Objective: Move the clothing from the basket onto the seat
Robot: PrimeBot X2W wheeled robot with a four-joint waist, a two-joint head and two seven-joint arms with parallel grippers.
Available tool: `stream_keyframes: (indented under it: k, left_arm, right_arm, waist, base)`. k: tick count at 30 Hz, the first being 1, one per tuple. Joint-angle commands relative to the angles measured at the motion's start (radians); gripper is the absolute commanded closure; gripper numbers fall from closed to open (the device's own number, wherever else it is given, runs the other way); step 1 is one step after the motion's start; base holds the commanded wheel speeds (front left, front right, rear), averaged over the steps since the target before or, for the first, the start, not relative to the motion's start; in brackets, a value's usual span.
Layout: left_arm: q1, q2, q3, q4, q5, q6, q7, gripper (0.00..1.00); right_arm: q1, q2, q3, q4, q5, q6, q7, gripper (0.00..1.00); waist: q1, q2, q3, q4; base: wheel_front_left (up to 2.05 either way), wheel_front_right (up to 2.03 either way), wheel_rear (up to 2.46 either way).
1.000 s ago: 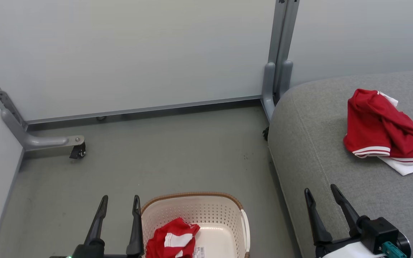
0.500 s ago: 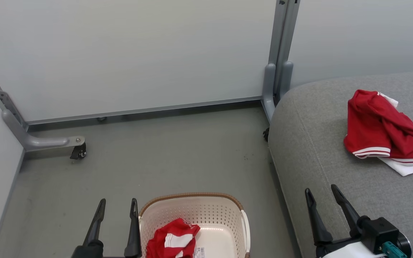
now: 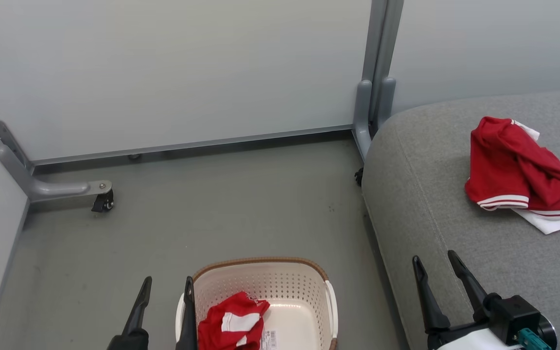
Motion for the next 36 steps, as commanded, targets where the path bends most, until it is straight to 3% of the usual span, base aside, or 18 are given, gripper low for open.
stream_keyframes:
  k: [1,9,19,29,36]
  left_arm:
    - [-0.017,0.002,0.000,0.009,0.003,-0.004,0.000,0.00]
    - [-0.098,0.002,-0.030,0.094,0.024,-0.030,0.000,0.00]
    - [-0.389,0.004,-0.096,0.342,0.123,-0.068,0.000,0.00]
    - [-0.750,0.017,-0.181,0.803,0.210,-0.104,0.000,0.00]
    - [-0.956,0.024,-0.225,1.040,0.262,-0.077,0.003,0.00]
  right_arm:
    - [-0.008,-0.001,-0.002,-0.006,-0.004,-0.001,-0.003,0.00]
    - [-0.049,-0.005,-0.018,-0.022,-0.003,-0.001,-0.003,0.00]
    - [-0.218,-0.032,-0.046,-0.083,-0.015,-0.001,-0.003,0.00]
    - [-0.373,-0.050,-0.054,-0.172,-0.036,-0.001,-0.003,0.00]
    - [-0.461,-0.034,-0.066,-0.214,-0.036,-0.001,-0.003,0.00]
  waist:
    - [0.0000,0.0000,0.012,-0.004]
    - [0.0000,0.0000,0.108,-0.013]
    - [0.0000,0.0000,0.419,-0.030]
    - [0.0000,0.0000,0.693,-0.065]
    - [0.0000,0.0000,0.846,-0.121]
  base:
    - [0.00,0.00,0.00]
    - [0.00,0.00,0.00]
    - [0.00,0.00,0.00]
    - [0.00,0.00,0.00]
    - [0.00,0.00,0.00]
